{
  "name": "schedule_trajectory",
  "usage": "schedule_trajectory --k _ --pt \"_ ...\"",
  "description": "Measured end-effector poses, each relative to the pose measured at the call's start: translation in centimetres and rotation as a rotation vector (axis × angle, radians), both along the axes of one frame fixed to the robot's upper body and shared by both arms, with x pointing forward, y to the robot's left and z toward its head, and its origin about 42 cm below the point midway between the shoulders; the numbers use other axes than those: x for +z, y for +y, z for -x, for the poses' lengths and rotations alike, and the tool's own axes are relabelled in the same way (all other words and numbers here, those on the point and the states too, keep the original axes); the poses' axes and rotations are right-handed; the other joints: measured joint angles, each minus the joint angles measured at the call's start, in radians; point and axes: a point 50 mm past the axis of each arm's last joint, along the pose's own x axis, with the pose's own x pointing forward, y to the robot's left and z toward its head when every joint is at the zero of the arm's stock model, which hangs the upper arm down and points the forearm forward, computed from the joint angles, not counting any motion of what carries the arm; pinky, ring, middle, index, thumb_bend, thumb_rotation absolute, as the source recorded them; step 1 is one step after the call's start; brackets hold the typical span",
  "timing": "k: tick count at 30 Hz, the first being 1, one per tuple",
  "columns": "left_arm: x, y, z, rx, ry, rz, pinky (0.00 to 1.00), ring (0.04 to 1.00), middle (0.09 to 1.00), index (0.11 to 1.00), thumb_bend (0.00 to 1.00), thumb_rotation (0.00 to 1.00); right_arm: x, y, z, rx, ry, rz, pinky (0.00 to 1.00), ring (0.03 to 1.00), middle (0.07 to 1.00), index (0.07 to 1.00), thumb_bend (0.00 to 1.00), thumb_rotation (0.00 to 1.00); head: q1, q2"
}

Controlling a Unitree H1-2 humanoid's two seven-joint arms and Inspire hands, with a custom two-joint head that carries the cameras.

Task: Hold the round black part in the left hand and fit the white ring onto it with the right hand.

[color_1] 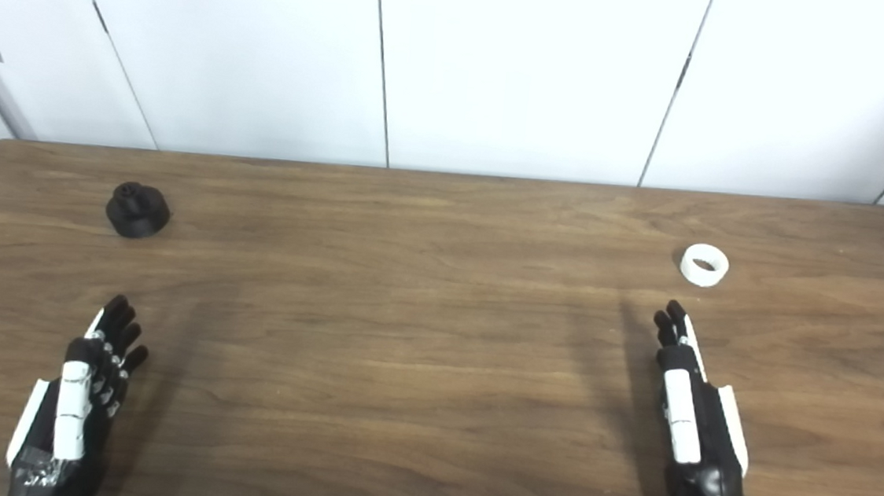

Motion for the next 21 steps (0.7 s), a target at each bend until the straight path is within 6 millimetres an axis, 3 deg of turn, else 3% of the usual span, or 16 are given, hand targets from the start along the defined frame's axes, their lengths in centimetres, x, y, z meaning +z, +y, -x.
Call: schedule_trajectory --k 11,17,21 --pt "0.00 -0.01 -0.01 0.001 0.001 -0.005 1.00 1.000 1.000 1.000 0.55 1.00 0.00 -0.01 0.00 -0.001 0.000 0.000 1.00 0.999 0.970 0.984 0.59 1.00 0.015 -0.003" --pt "-0.08 -0.20 -0.06 -0.003 -0.001 -0.008 1.00 1.000 1.000 0.989 0.57 1.00 0.10 -0.11 -0.03 -0.002 0.006 -0.016 1.00 1.000 0.975 0.992 0.56 1.00 0.084 -0.028" --pt "-0.56 -0.54 -0.10 -0.008 -0.013 -0.013 1.00 1.000 1.000 0.971 0.58 0.98 -0.22 -0.37 -0.04 0.003 -0.010 -0.016 1.00 1.000 0.978 0.996 0.57 1.00 0.188 -0.078"
